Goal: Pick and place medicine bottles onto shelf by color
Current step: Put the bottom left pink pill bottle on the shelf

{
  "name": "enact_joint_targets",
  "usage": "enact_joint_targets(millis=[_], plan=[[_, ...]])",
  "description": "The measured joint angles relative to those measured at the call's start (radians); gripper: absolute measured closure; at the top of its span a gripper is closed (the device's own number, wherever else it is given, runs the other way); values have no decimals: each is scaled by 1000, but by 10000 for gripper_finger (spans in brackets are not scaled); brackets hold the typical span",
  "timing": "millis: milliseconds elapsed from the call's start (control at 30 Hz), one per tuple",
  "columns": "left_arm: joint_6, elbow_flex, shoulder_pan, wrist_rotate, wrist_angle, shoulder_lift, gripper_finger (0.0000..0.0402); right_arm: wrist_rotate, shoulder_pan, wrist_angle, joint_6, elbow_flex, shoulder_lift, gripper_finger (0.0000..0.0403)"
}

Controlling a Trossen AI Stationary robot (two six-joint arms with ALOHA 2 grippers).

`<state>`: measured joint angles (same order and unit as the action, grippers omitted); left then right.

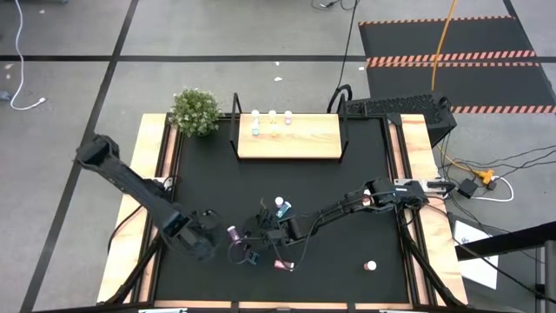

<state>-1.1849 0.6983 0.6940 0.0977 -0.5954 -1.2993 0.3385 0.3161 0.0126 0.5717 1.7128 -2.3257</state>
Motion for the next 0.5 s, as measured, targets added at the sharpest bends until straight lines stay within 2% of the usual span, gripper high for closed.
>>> enact_joint_targets(millis=[100,267,500], plan=[[-4,0,21,0,-104,112,225,1,-5,107,18,-5,-16,101],[-73,0,34,60,-275,270,225,47,-18,99,36,-5,-30,101],[-144,0,33,129,-385,384,225,-47,-34,150,-10,-3,-98,101]])
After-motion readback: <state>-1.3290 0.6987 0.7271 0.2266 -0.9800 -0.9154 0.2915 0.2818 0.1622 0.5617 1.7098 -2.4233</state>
